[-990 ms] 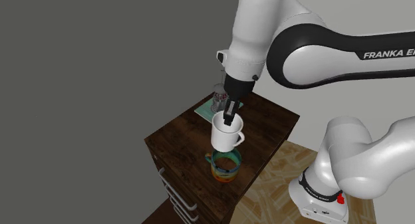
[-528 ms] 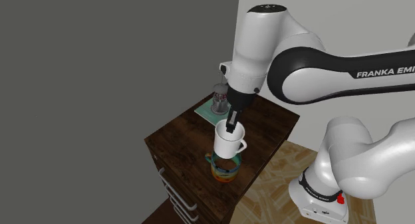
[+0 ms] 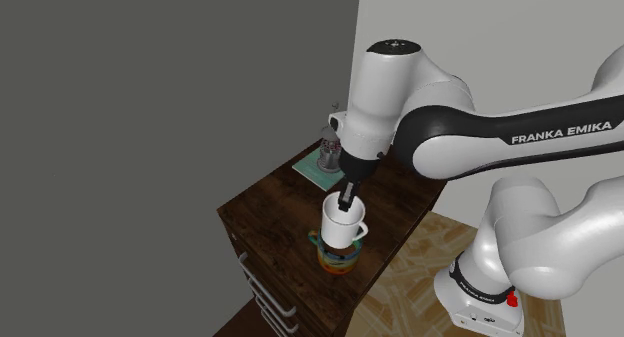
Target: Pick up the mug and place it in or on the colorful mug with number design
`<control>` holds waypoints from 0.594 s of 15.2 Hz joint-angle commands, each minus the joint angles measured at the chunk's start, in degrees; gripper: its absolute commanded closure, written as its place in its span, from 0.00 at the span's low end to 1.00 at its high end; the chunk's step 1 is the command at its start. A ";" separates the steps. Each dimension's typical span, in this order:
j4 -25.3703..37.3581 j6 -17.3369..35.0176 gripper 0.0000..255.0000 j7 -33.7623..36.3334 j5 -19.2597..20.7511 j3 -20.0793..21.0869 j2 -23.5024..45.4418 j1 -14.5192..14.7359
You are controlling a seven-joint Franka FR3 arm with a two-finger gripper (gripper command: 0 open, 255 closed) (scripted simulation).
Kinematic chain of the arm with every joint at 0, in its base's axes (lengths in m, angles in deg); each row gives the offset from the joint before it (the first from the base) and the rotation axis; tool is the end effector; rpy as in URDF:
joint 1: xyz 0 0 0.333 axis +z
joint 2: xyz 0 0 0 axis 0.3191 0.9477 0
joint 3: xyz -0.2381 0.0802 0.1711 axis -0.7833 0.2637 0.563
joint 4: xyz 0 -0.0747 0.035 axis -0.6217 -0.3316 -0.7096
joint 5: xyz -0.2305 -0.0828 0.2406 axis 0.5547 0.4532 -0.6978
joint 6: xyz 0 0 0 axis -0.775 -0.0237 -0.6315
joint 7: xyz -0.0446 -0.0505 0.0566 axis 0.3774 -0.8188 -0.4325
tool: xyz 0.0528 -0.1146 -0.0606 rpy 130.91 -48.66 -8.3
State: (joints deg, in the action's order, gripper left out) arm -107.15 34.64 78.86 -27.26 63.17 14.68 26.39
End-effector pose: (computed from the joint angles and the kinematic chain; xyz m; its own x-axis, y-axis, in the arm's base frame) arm 0.2963 0.0723 0.4425 0.9878 0.1240 0.0940 0.1307 -0.9891 -0.0684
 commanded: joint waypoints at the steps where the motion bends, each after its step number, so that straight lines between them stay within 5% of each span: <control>1: -1.38 1.72 1.00 -0.09 -0.15 0.10 0.29 0.07; 9: -1.74 2.20 1.00 -0.12 -0.18 0.12 0.41 0.09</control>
State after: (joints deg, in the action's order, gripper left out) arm -108.88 36.84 78.74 -27.44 63.29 15.08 26.47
